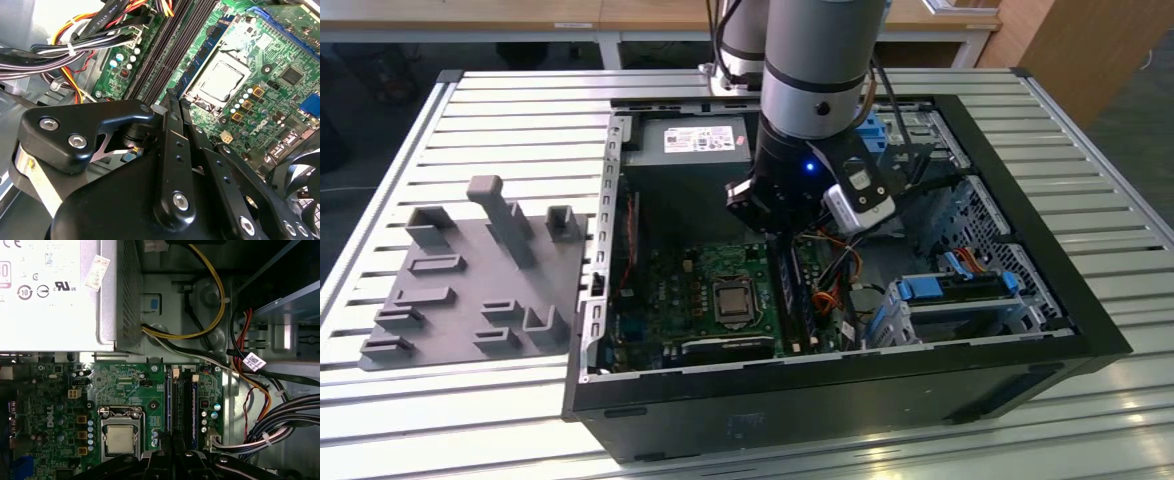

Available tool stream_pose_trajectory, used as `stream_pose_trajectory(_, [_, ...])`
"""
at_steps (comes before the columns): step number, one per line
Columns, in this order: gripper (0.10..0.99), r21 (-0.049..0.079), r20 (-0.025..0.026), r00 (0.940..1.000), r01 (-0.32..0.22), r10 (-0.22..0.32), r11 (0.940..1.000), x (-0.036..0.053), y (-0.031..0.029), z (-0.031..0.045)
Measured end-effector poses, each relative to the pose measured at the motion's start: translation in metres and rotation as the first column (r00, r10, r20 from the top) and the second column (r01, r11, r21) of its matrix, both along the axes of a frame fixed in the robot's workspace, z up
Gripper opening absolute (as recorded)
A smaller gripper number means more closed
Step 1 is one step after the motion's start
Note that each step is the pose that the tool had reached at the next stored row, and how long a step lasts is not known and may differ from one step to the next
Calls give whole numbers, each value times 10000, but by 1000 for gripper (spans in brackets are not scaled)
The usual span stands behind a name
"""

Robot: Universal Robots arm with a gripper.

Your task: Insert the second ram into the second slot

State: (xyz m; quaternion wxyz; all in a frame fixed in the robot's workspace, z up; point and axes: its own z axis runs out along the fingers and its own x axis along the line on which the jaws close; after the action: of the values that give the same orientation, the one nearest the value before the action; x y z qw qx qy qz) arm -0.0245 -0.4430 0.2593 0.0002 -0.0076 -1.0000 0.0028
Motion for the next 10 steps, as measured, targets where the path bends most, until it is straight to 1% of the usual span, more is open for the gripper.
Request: stream_pose_trajectory(10, [133,0,-8,10000,0,0,10000,0,0,-16])
